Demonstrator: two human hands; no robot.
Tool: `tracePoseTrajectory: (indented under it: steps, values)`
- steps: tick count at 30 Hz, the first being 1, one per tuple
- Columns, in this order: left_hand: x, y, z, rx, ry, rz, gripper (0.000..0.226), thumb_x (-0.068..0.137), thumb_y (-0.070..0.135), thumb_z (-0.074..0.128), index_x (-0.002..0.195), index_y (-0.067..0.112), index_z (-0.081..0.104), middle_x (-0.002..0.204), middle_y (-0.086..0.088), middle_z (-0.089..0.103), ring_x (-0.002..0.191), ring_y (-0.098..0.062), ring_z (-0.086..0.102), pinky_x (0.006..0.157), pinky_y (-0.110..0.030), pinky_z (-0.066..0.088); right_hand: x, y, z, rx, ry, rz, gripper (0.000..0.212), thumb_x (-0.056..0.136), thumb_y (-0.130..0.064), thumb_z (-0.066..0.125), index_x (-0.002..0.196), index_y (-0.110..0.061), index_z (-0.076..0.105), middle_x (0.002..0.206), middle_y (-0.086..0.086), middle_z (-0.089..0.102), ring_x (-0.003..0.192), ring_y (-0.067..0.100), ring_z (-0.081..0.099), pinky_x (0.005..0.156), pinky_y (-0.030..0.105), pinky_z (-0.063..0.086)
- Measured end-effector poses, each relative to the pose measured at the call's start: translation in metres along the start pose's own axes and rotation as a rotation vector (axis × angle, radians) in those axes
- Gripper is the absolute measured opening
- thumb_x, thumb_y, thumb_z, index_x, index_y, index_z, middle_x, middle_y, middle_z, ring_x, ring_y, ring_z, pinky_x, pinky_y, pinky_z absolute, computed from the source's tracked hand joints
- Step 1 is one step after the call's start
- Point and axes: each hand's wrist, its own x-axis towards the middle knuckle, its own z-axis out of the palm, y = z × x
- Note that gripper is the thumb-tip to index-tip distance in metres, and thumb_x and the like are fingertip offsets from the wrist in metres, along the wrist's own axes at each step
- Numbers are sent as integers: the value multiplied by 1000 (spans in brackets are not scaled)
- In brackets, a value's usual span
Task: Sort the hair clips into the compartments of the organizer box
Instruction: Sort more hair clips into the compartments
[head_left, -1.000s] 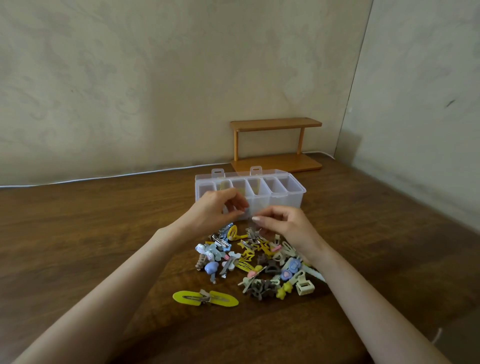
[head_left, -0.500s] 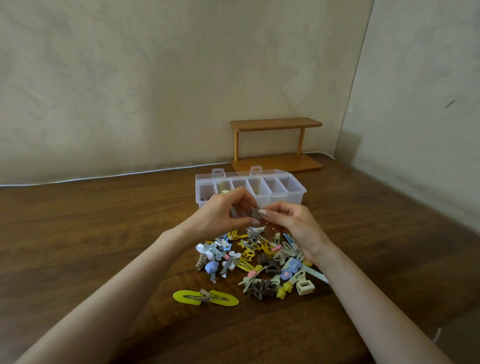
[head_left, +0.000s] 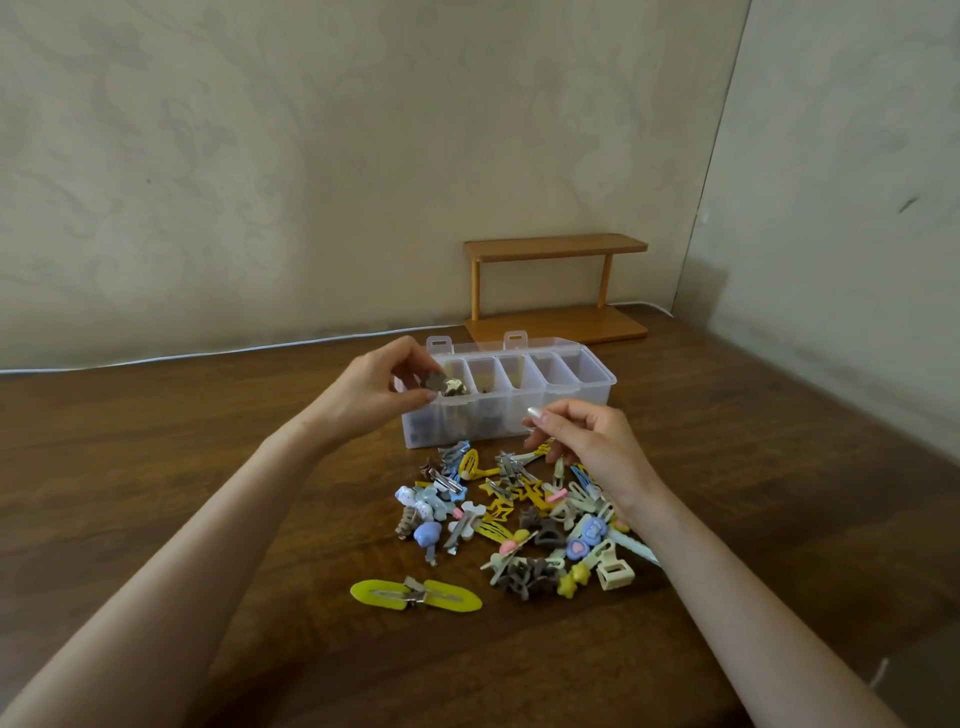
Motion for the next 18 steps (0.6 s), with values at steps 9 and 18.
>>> tracePoseTrajectory:
  steps: [9, 18]
  values:
    - [13, -14, 1, 77, 210, -76, 22, 83, 6, 63, 102, 15, 57, 97, 1, 63, 86, -15, 58, 74, -26, 51, 2, 2, 1, -24, 7, -31, 17, 91, -23, 59, 88, -11, 71, 79, 7, 71, 61, 7, 57, 55, 13, 43]
    - [65, -22, 22, 351, 150, -59, 16, 81, 22, 65, 97, 19, 63, 102, -3, 63, 100, -22, 52, 77, -32, 44, 4, 4, 0, -51, 9, -60, 16, 91, -23, 59, 87, -13, 72, 78, 7, 71, 61, 7, 58, 55, 18, 44]
